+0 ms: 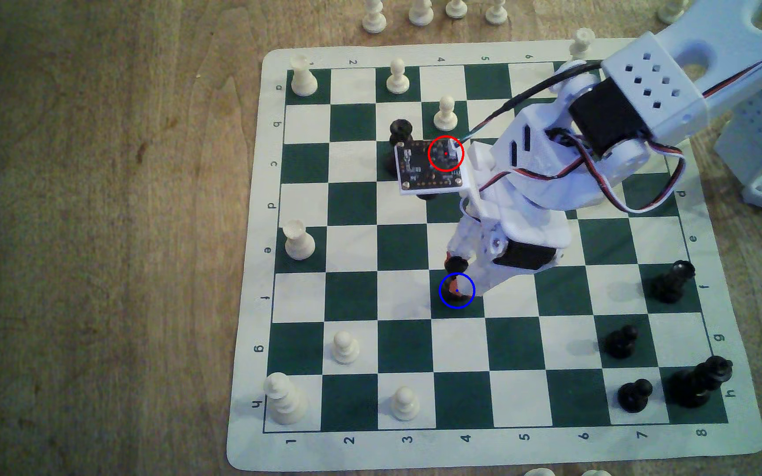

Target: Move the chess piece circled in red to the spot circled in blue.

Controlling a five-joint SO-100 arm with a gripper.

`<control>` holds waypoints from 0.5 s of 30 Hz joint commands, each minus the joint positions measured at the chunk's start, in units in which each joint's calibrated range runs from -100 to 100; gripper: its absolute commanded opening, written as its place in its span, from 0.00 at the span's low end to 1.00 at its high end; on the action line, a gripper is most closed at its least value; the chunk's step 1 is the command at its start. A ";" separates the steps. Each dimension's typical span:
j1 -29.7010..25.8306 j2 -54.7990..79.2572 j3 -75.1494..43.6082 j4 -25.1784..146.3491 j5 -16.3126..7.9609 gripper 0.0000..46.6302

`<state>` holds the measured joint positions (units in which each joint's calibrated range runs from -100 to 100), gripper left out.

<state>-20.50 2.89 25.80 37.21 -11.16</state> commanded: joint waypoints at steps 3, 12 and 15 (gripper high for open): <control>-0.27 -0.94 -3.77 0.54 0.24 0.01; -0.03 -0.51 -3.50 0.30 0.24 0.59; 0.13 -0.94 -3.05 0.30 0.29 0.63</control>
<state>-20.50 3.39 25.71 37.53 -11.16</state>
